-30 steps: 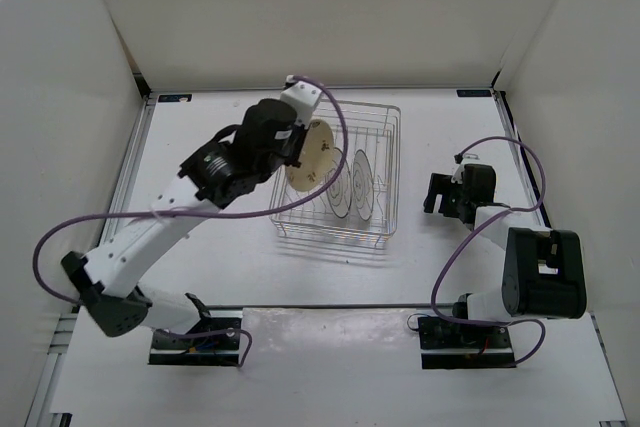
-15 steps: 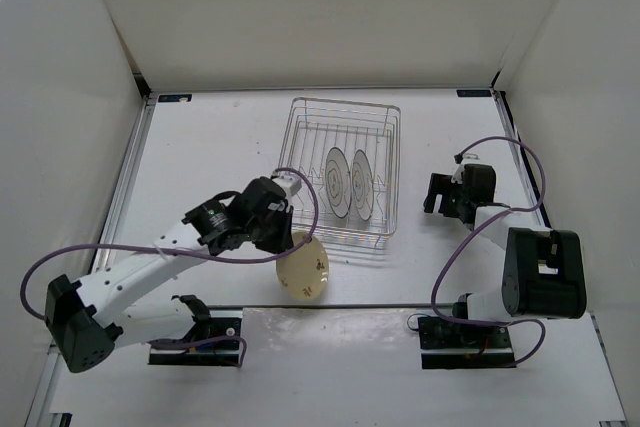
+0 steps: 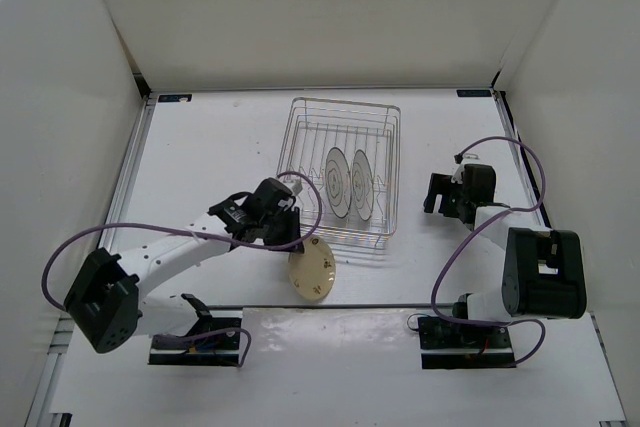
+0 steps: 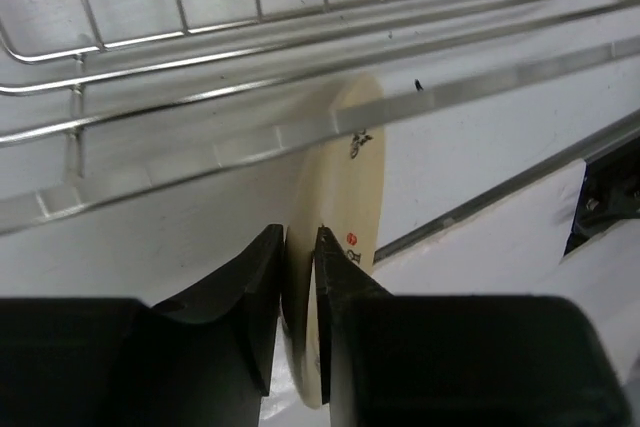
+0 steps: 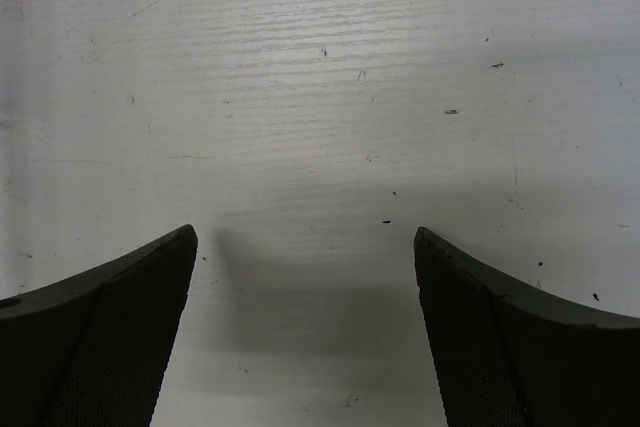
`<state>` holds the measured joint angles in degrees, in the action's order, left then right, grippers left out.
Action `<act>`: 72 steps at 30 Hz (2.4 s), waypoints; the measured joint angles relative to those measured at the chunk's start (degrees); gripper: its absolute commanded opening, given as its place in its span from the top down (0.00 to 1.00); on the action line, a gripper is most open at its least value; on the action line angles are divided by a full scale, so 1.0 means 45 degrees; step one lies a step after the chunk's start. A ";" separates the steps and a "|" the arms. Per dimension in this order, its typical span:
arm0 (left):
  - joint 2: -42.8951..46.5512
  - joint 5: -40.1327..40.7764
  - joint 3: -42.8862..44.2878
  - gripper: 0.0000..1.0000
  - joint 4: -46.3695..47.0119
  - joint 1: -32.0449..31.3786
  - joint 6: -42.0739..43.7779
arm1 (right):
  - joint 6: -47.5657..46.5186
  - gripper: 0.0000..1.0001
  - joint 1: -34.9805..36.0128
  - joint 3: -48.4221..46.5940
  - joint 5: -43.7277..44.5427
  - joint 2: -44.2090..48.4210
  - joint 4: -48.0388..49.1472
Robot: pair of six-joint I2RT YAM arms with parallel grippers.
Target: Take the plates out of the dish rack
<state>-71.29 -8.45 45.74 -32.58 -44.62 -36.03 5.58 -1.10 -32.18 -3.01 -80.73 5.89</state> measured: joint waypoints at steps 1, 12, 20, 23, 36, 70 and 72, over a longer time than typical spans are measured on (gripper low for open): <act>-0.0131 -0.0019 0.0034 0.67 0.0019 0.0151 0.0005 | 0.0005 0.10 0.0000 0.0000 0.0000 0.0000 -0.0005; -0.0573 -0.0189 0.0073 0.00 0.0277 0.1127 0.0092 | 0.0005 0.10 0.0000 0.0000 0.0000 0.0000 0.0000; -0.0627 0.0369 0.1015 0.00 -0.0719 0.1209 0.0413 | 0.0000 0.10 0.0000 0.0000 0.0000 0.0000 0.0000; -0.0544 0.0869 0.2074 0.00 -0.1438 0.1209 0.0738 | 0.0005 0.10 0.0000 0.0000 0.0000 0.0000 0.0000; 0.0024 0.4303 0.5979 0.00 -0.0918 0.1365 0.3497 | 0.0010 0.10 0.0000 0.0073 0.0005 0.0092 0.0005; 0.3439 0.6635 -0.3026 0.00 0.4969 0.2560 0.5600 | 0.4590 0.10 0.0044 -0.2773 -0.1928 0.3745 -0.4075; 0.3434 0.6615 -0.3031 0.00 0.4969 0.2599 0.5557 | 0.4410 0.11 0.0432 -0.3521 -0.2365 0.2929 -0.4386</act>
<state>-55.83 21.32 32.10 -10.22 -32.93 -11.03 25.43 0.84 -48.03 -13.65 -67.55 -13.85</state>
